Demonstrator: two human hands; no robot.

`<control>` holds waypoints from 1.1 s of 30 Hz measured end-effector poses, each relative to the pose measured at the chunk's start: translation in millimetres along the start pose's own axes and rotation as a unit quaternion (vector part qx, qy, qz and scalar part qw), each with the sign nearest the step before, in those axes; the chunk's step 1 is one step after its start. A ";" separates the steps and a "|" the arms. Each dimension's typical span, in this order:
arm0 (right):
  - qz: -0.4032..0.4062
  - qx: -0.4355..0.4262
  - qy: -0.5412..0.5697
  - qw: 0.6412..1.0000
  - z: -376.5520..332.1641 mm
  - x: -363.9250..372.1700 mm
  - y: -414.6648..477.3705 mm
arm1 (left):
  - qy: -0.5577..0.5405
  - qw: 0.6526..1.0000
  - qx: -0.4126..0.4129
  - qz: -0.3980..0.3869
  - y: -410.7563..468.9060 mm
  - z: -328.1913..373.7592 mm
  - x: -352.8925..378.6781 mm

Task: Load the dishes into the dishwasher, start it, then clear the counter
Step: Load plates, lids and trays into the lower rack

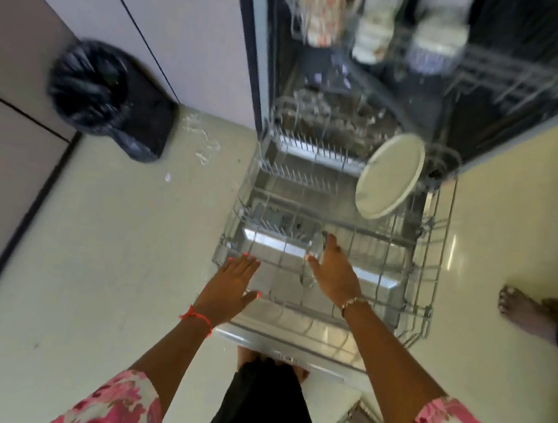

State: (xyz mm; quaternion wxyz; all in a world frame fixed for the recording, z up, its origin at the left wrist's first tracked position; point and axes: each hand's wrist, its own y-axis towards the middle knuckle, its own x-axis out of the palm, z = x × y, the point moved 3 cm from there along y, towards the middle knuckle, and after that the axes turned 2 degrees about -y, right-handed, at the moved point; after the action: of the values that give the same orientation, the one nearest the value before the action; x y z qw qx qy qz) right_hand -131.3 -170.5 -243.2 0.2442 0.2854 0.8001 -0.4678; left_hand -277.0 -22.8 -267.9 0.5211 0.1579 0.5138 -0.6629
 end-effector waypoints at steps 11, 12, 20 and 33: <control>0.031 -0.270 -0.236 0.933 -277.1 -90.0 -113.2 | 0.044 0.987 -0.075 0.134 -154.4 -34.6 -245.7; 0.041 -0.288 -0.243 0.925 -307.5 -91.9 -114.7 | 0.037 0.984 -0.084 0.153 -165.1 -47.6 -270.2; 0.121 -0.353 -0.240 0.896 -537.4 -95.4 -82.5 | 0.019 0.949 -0.104 0.296 -212.4 -209.7 -442.7; 0.156 -0.396 -0.254 0.868 -820.5 -101.1 34.0 | 0.016 0.892 -0.160 0.422 -223.0 -441.3 -653.5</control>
State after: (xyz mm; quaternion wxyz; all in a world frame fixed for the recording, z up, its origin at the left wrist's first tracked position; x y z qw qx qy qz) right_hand -136.8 548.6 166.2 0.6013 0.1567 0.7737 -0.1237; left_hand -345.2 680.1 147.8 0.7618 0.2848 0.5059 -0.2875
